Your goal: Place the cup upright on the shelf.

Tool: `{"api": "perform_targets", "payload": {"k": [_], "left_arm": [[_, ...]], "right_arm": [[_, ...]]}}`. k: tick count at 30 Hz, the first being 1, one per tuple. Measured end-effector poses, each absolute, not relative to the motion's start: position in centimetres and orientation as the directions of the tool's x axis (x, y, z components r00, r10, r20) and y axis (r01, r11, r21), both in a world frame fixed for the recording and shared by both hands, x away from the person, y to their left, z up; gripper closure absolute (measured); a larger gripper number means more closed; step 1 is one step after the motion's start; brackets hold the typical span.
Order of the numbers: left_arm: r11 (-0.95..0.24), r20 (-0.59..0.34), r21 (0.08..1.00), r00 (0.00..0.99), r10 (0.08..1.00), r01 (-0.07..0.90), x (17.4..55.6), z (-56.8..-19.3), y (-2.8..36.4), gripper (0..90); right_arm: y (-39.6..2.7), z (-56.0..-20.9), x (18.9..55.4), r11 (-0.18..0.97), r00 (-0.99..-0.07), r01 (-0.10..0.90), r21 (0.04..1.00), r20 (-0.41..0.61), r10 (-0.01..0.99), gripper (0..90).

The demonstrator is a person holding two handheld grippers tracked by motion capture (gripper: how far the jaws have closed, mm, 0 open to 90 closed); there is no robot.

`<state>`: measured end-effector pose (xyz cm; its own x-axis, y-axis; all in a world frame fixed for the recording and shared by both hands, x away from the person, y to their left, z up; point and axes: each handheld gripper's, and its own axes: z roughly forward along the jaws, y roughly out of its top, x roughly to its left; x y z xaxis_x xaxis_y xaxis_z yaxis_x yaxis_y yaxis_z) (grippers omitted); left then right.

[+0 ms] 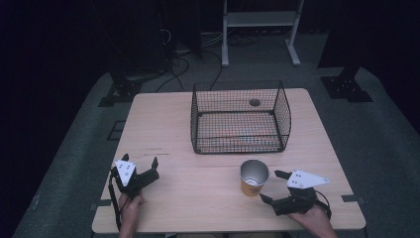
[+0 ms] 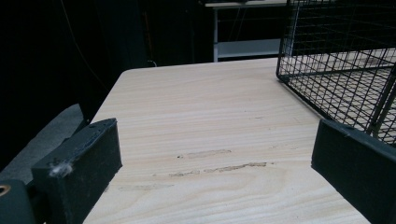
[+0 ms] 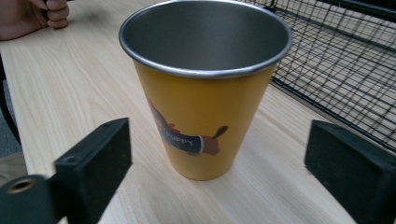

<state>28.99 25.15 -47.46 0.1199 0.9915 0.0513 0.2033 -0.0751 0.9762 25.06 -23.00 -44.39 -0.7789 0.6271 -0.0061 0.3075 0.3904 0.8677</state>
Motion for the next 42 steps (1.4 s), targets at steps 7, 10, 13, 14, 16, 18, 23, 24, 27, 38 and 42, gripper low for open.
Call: {"api": "perform_targets", "payload": {"k": [7, 10, 13, 14, 16, 18, 23, 24, 27, 38, 42], "left_arm": [[-0.075, 0.051, 0.976, 0.120, 0.991, 0.202, 29.0, -47.5, 25.1, 0.8], [-0.074, 0.050, 0.977, 0.120, 0.991, 0.202, 29.0, -47.5, 25.1, 0.8], [-0.076, 0.052, 0.977, 0.122, 0.991, 0.202, 29.0, -47.5, 25.1, 0.8], [-0.077, 0.053, 0.976, 0.122, 0.991, 0.202, 29.0, -47.5, 25.1, 0.8], [-0.076, 0.052, 0.976, 0.121, 0.991, 0.202, 29.0, -47.5, 25.1, 0.8], [-0.075, 0.051, 0.977, 0.121, 0.991, 0.202, 29.0, -47.5, 25.2, 0.8], [-0.077, 0.053, 0.976, 0.122, 0.991, 0.202, 29.0, -47.5, 25.1, 0.8], [-0.077, 0.053, 0.976, 0.122, 0.991, 0.202, 29.0, -47.5, 25.1, 0.8], [-0.076, 0.052, 0.977, 0.122, 0.991, 0.202, 29.0, -47.5, 25.1, 0.8], [-0.078, 0.054, 0.977, 0.123, 0.991, 0.201, 29.0, -47.5, 25.1, 0.8], [-0.078, 0.054, 0.976, 0.123, 0.991, 0.201, 29.0, -47.5, 25.1, 0.8]], "right_arm": [[-21.7, -44.3, 25.5, 0.401, -0.794, 0.299, 0.866, -0.007, 0.607, 2.4], [-21.4, -44.3, 25.6, 0.404, -0.796, 0.299, 0.865, -0.008, 0.606, 2.4], [-21.0, -44.4, 26.1, 0.407, -0.789, 0.309, 0.860, -0.008, 0.615, 1.5], [-21.0, -44.4, 26.1, 0.407, -0.789, 0.309, 0.860, -0.008, 0.615, 1.5], [-20.9, -44.4, 26.4, 0.402, -0.785, 0.310, 0.862, -0.007, 0.620, 1.5], [-20.6, -44.3, 26.7, 0.399, -0.785, 0.311, 0.863, -0.004, 0.620, 1.5], [-20.2, -44.2, 27.1, 0.395, -0.787, 0.304, 0.867, -0.005, 0.617, 1.5], [-20.2, -44.2, 27.1, 0.395, -0.787, 0.304, 0.867, -0.005, 0.617, 1.5], [-19.9, -44.1, 27.4, 0.394, -0.788, 0.300, 0.869, -0.007, 0.616, 1.5], [-18.9, -44.0, 28.2, 0.379, -0.794, 0.297, 0.876, 0.006, 0.608, 1.5], [-18.9, -44.1, 28.3, 0.393, -0.806, 0.303, 0.868, 0.013, 0.592, 7.5]]}}
